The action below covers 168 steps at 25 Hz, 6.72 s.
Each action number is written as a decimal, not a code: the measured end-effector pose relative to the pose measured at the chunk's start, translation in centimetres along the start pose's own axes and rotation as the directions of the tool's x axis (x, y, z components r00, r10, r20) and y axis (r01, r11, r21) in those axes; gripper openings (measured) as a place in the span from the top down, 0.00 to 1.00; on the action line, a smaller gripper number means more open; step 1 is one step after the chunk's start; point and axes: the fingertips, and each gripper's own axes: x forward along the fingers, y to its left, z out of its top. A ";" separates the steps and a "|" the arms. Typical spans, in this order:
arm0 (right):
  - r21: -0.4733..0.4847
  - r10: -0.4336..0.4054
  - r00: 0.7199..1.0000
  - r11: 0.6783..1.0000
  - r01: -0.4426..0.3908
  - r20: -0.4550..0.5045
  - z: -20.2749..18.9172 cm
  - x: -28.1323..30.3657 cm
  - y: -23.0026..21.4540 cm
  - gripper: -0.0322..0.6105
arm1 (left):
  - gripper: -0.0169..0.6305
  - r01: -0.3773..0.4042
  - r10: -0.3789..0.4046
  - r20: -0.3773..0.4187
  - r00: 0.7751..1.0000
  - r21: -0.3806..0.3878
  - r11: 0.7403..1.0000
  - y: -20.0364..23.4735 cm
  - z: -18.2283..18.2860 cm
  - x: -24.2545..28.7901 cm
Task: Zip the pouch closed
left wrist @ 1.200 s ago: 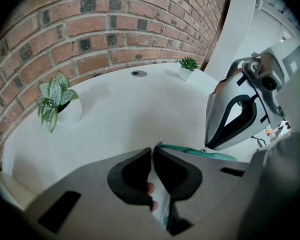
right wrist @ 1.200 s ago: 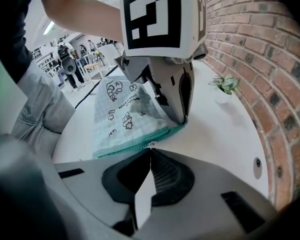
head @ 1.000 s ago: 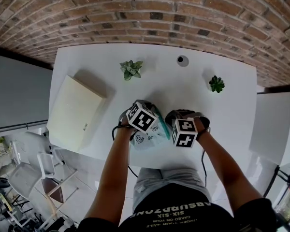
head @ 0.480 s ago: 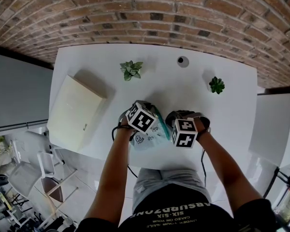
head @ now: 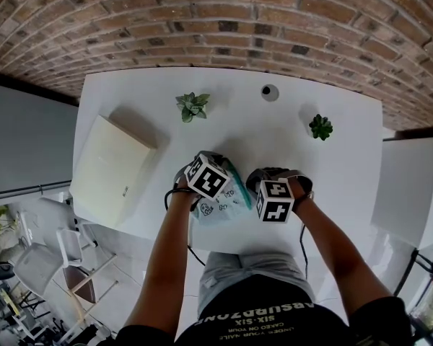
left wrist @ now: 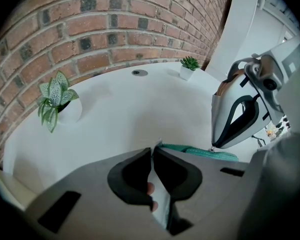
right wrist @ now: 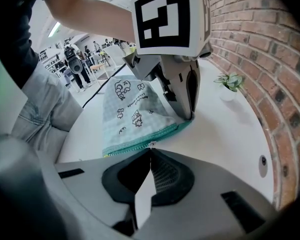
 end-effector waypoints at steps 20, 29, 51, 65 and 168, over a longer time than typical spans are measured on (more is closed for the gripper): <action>-0.013 0.056 0.998 0.998 -0.056 -0.013 -0.4 -0.1 1.6 0.95 | 0.94 -0.023 0.023 -0.003 1.000 -0.010 1.000 0.2 -0.1 0.1; -0.012 0.078 0.997 0.997 -0.078 -0.025 -0.5 -0.2 2.1 0.95 | 0.94 -0.025 0.025 -0.004 1.000 -0.009 1.000 0.3 -0.1 0.1; -0.019 0.162 0.984 0.986 -0.163 -0.069 -0.8 -0.6 3.7 0.95 | 0.94 -0.009 0.009 -0.007 1.000 -0.020 1.000 -0.2 0.1 0.0; -0.041 0.205 0.973 0.977 -0.210 -0.108 -1.5 -0.2 5.6 0.95 | 0.94 -0.032 0.032 -0.012 0.999 -0.010 0.999 0.1 0.0 0.1; 0.598 -0.528 0.781 0.759 0.258 0.332 4.9 -14.9 8.5 0.95 | 0.96 -0.105 0.268 0.548 0.793 -0.309 0.945 -15.4 -1.2 -19.3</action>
